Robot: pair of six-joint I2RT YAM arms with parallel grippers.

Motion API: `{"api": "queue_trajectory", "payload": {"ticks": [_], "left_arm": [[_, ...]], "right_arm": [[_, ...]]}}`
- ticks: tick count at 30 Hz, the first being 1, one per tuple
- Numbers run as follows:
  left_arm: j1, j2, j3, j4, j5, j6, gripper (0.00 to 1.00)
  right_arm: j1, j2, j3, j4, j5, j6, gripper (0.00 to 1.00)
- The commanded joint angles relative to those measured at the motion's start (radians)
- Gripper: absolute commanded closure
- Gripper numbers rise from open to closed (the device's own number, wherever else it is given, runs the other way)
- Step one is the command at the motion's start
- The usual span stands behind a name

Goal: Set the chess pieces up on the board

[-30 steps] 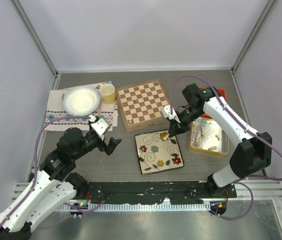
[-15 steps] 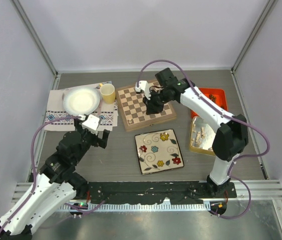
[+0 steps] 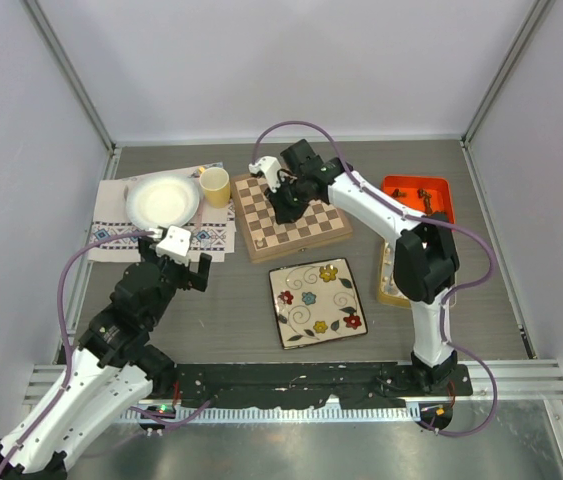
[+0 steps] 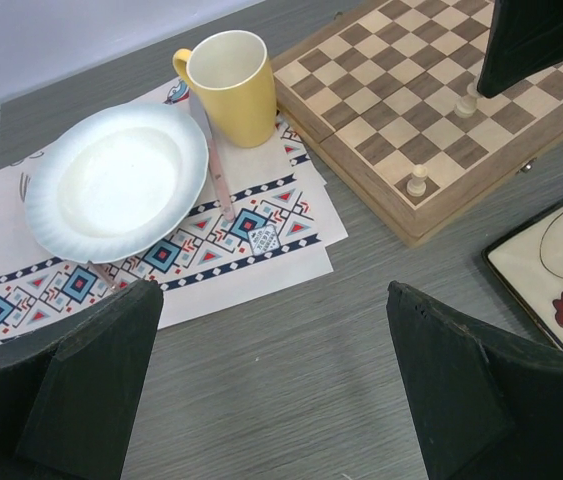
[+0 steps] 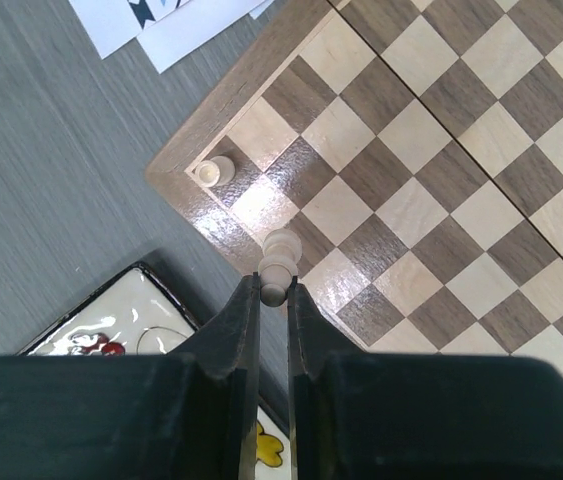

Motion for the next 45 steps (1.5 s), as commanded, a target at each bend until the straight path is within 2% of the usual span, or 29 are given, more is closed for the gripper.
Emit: {"api": "queue_trajectory", "payload": {"ticks": [1,11,21,32,45], "left_arm": [[0.011,-0.010,0.019,0.050,-0.017,-0.013,0.00],[0.015,-0.016,0.014,0.053,-0.011,-0.014,0.00],[0.020,-0.013,0.014,0.055,0.003,-0.013,0.00],[0.026,-0.010,0.014,0.058,0.015,-0.013,0.00],[0.029,-0.011,0.014,0.056,0.020,-0.014,0.00]], "right_arm": [[0.021,0.031,0.081,0.034,0.038,0.034,0.94],[0.039,0.132,0.185,-0.005,0.063,0.025,0.93],[0.064,0.140,0.141,-0.039,0.061,-0.018,0.91],[0.065,0.103,0.077,-0.043,0.173,-0.033,0.91],[0.064,0.093,0.049,-0.045,0.208,-0.037,0.90]]}}
